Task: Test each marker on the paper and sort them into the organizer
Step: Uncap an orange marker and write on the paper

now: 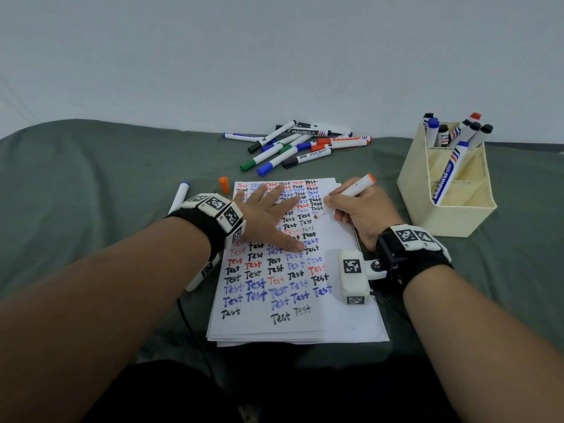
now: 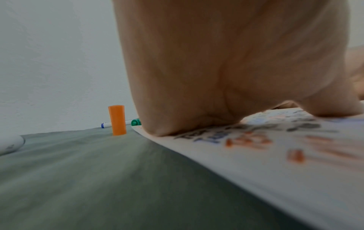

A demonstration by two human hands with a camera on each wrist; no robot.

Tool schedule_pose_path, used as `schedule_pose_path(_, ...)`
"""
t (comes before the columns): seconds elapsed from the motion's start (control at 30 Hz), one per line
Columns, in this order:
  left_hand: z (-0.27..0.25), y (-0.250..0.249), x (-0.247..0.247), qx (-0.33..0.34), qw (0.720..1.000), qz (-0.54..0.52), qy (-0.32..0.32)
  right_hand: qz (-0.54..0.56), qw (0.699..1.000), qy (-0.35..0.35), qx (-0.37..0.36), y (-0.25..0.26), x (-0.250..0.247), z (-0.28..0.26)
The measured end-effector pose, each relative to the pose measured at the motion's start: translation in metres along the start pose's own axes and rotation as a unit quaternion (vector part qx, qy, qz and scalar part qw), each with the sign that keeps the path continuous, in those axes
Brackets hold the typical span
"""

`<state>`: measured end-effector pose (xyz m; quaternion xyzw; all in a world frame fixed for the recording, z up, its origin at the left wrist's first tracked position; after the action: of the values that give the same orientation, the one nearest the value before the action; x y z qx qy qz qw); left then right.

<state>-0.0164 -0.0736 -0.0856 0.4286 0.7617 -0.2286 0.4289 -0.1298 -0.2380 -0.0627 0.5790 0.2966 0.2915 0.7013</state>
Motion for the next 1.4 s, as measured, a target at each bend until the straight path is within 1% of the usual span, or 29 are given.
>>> schedule_pose_path(0.33,-0.001,-0.001,-0.001,-0.005,1.0,0.003,0.0,-0.04,0.999,0.013,0.003,0.001,0.003,0.001)
schedule_pose_path(0.73,-0.001,-0.001,0.0,-0.002,1.0,0.001,0.001,-0.027,1.0,0.002,0.008,-0.006,0.0,0.003)
schedule_pose_path(0.97,-0.001,-0.001,0.0,-0.003,1.0,0.001,-0.002,-0.031,0.999,0.011,0.008,-0.002,0.002,0.001)
schedule_pose_path(1.17,0.003,0.001,0.001,0.0,1.0,-0.004,0.0,-0.062,0.998,-0.01,0.005,0.001,-0.002,0.001)
schedule_pose_path(1.4,0.005,0.002,0.002,0.0,1.0,-0.005,-0.001,-0.05,0.999,-0.021,0.004,0.003,-0.006,-0.001)
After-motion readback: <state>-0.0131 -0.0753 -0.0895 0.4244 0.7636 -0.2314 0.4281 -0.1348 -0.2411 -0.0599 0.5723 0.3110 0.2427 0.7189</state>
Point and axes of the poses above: each hand's wrist, its own z-axis towards the middle knuckle, its own x-axis out of the palm, y = z × x, the point moved 9 cm from there along z, towards the middle knuckle, and after that the axes turned 3 degrees about -x, right-handed, at the moved point
